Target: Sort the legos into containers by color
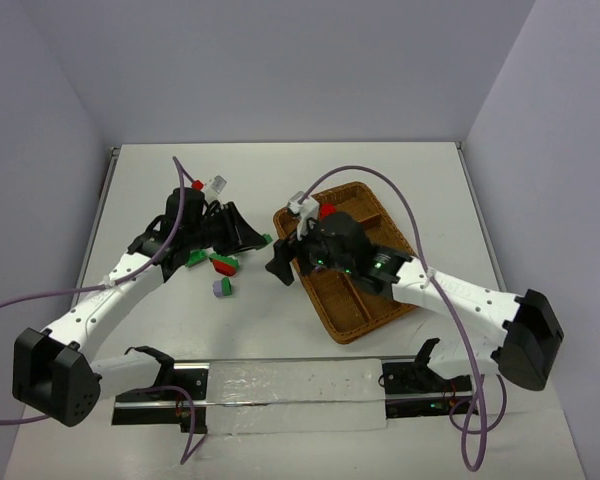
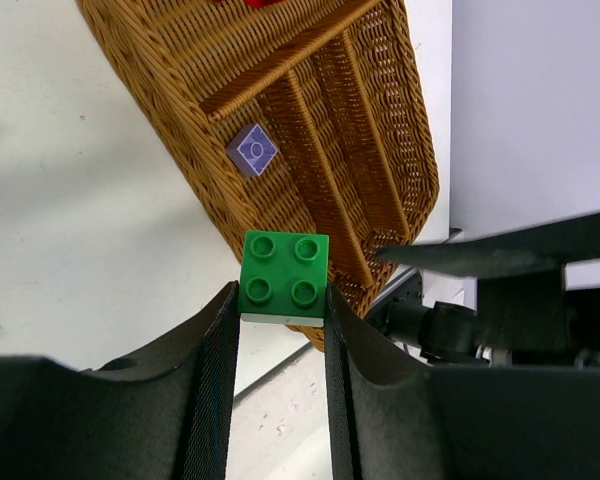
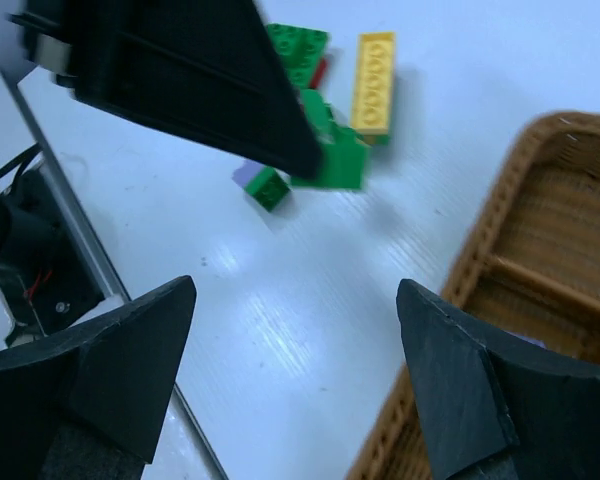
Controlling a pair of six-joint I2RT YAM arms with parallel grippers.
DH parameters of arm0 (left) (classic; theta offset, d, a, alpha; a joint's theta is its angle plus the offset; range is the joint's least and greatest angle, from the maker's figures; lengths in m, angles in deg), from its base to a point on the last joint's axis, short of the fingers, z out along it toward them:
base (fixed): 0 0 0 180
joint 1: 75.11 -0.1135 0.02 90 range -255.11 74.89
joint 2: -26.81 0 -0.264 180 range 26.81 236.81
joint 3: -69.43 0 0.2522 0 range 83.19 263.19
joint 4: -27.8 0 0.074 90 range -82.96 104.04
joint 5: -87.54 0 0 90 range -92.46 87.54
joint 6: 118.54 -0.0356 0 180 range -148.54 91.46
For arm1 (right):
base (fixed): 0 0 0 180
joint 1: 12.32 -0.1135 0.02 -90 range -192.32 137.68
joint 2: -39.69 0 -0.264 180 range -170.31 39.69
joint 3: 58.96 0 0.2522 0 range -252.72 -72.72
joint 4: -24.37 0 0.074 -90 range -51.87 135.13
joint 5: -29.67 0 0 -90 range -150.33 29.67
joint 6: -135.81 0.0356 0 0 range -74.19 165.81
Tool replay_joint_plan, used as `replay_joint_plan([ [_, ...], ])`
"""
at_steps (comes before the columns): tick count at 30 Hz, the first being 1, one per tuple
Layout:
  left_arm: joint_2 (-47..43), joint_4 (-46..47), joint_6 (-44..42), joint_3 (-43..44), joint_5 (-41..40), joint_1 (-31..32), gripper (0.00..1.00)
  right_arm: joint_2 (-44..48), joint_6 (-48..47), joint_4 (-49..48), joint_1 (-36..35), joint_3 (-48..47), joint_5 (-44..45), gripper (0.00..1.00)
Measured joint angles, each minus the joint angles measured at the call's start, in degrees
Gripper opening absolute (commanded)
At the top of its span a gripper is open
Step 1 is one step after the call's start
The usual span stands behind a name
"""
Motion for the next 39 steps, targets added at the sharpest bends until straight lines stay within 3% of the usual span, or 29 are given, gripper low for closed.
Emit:
replay_joint_plan([
  [12,-0.01,0.09,1.01,0.0,0.22,0.0,0.0,-10.41,-1.07,-2.78,-2.0,-5.76,5.86,0.7],
  [19,-0.3,0.24,1.27,0.02,0.05,-0.07,0.0,-11.29,0.15,-5.78,-1.99,-6.15,6.1,0.38],
  [25,-1.03,0.33,1.33,0.02,-0.71,-0.25,0.02,-11.39,1.02,-6.51,-1.83,-6.07,5.93,0.06],
  [28,-1.52,0.32,1.33,0.02,-1.17,-0.3,0.43,-11.39,1.41,-7.04,-1.83,-6.07,5.82,0.0],
  [32,-2.08,0.09,1.33,0.19,-2.23,-0.31,0.87,-11.39,2.18,-8.22,-1.85,-5.82,5.57,0.0],
  [36,-2.1,-0.09,1.32,0.84,-2.32,-0.09,0.99,-11.39,2.77,-9.41,-1.89,-4.99,5.36,0.0],
  [39,-2.1,-0.33,1.24,1.31,-2.32,0.0,0.99,-11.38,3.14,-9.83,-1.89,-4.44,5.35,0.0],
])
